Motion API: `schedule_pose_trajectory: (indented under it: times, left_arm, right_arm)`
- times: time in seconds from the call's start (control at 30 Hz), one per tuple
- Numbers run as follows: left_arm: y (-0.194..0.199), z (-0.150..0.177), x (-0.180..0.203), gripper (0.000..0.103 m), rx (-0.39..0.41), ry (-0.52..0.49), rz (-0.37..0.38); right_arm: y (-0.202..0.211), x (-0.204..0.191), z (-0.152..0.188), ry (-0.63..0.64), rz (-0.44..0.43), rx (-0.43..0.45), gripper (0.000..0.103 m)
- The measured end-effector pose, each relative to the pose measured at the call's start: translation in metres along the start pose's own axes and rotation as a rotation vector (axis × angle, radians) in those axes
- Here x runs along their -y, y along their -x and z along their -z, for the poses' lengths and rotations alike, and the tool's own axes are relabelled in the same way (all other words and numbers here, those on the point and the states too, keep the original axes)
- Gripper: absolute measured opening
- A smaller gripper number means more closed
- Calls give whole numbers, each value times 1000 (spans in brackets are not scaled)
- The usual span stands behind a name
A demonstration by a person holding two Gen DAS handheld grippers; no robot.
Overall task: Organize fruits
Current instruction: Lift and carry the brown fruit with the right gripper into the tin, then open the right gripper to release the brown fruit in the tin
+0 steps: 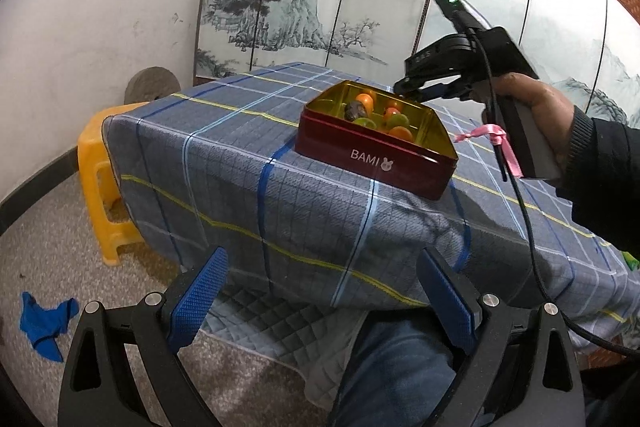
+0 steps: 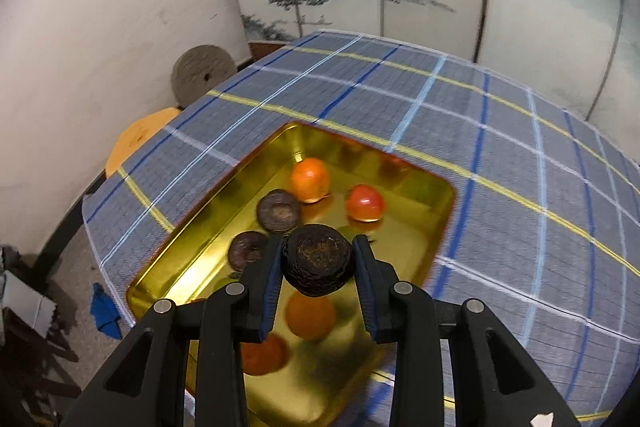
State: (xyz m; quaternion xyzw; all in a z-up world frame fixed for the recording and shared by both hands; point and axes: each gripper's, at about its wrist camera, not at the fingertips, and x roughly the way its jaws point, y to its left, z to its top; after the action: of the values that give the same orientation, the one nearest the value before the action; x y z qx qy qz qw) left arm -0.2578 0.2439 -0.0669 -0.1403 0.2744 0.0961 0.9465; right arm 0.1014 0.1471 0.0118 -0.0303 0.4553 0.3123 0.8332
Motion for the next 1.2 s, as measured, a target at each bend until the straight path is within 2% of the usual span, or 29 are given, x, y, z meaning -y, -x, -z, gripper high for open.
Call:
schedule_pose_trajectory:
  times: [0.13, 0.3, 0.83, 0.93, 1.07, 1.13, 1.2]
  left_arm:
    - [-2, 1, -4, 95, -8, 11, -8]
    - [-6, 4, -10, 95, -21, 27, -17]
    - [-12, 7, -9, 95, -43, 21, -29]
    - [-11, 5, -7, 95, -40, 11, -39]
    - [-10, 2, -8, 95, -44, 4, -57]
    - [-10, 0, -7, 95, -44, -2, -59]
    - [-10, -5, -3, 95, -39, -15, -64]
  right_arm:
    - [-24, -10, 1, 26, -24, -82, 31]
    - [-42, -10, 9, 14, -32, -117, 31]
    - [-55, -7, 10, -3, -30, -124, 33]
    - [-54, -2, 11, -31, -55, -121, 36]
    - [-19, 10, 10, -58, -106, -22, 58]
    - [10, 25, 10, -73, -103, 68, 80]
    - [35, 42, 15, -72, -57, 152, 86]
